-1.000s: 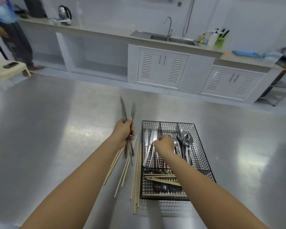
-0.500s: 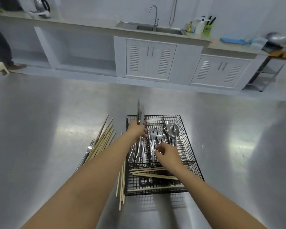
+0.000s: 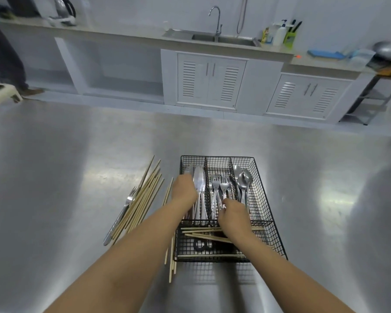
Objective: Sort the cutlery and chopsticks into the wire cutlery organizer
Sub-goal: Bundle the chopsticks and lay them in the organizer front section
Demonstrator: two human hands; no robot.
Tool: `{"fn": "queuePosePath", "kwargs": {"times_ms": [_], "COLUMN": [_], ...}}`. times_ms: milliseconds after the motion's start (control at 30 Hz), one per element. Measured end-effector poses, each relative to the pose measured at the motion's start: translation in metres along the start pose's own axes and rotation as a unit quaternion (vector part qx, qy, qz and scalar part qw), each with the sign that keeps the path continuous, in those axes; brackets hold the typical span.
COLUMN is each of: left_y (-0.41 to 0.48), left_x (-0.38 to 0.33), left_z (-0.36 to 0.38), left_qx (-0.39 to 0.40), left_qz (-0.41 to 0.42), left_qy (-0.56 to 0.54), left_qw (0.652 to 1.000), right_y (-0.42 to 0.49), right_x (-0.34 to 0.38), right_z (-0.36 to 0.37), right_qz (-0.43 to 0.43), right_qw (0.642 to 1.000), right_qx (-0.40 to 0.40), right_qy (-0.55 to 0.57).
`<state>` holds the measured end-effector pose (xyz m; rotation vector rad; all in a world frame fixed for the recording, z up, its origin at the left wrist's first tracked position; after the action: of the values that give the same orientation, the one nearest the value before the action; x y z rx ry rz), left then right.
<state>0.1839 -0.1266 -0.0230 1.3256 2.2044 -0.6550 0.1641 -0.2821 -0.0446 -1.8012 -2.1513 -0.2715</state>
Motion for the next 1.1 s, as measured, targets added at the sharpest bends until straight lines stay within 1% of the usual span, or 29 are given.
{"fn": "queuePosePath", "kwargs": {"times_ms": [67,133,200,267,333,400,500,567,667,767,833,900,1000,1100], "left_y": [-0.005,-0.008,-0.007,-0.003,-0.003,-0.009,-0.017,-0.022,-0.024,-0.025,-0.026,-0.026,-0.024,-0.018], "left_x": [0.004,0.014,0.034,0.064,0.096,0.12,0.141,0.15,0.154,0.162,0.165,0.165,0.165,0.157], "left_z": [-0.008,-0.024,-0.047,-0.07,-0.091,-0.105,-0.108,-0.105,-0.099,-0.096,-0.095,-0.094,-0.093,-0.101], "left_qx": [-0.031,-0.091,-0.144,-0.16,-0.13,-0.072,0.02,0.054,0.043,0.03,0.033,0.037,0.051,0.039], "left_qz": [0.02,0.024,-0.013,-0.078,-0.148,-0.2,-0.252,-0.27,-0.251,-0.251,-0.25,-0.247,-0.265,-0.263], "left_qy": [-0.042,-0.084,-0.108,-0.094,-0.039,0.005,0.012,0.008,0.012,-0.028,-0.044,-0.038,-0.054,-0.079], "left_qw": [0.998,0.992,0.983,0.979,0.98,0.977,0.967,0.961,0.967,0.967,0.967,0.968,0.961,0.961], "right_y": [0.0,-0.001,-0.004,-0.008,-0.015,-0.021,-0.026,-0.029,-0.03,-0.031,-0.03,-0.03,-0.031,-0.03], "right_x": [0.001,0.002,0.004,0.014,0.034,0.06,0.091,0.106,0.109,0.108,0.105,0.103,0.104,0.103], "right_z": [0.001,0.001,-0.001,-0.005,-0.008,-0.005,0.005,0.012,0.019,0.023,0.023,0.023,0.023,0.02], "right_qz": [0.002,0.003,0.003,-0.034,-0.1,-0.148,-0.165,-0.171,-0.165,-0.144,-0.126,-0.116,-0.11,-0.104], "right_qw": [1.0,1.0,1.0,0.996,0.99,0.985,0.98,0.978,0.979,0.979,0.977,0.974,0.972,0.971], "right_qx": [0.0,-0.003,-0.022,-0.067,-0.098,-0.086,-0.039,-0.009,0.029,0.057,0.067,0.075,0.08,0.079], "right_qy": [0.008,0.018,0.004,-0.04,-0.024,0.029,0.103,0.116,0.114,0.132,0.158,0.178,0.19,0.201]}}
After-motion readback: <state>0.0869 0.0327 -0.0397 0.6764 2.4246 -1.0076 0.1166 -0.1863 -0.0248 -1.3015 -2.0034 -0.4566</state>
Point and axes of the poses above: each hand's wrist, its own y-axis towards the middle knuckle, its own z-axis out of the palm, x = y × z, the point moved 3 cm from there along y, towards the middle knuckle, and after that the axes turned 9 degrees about -y, right-handed, at the moved point
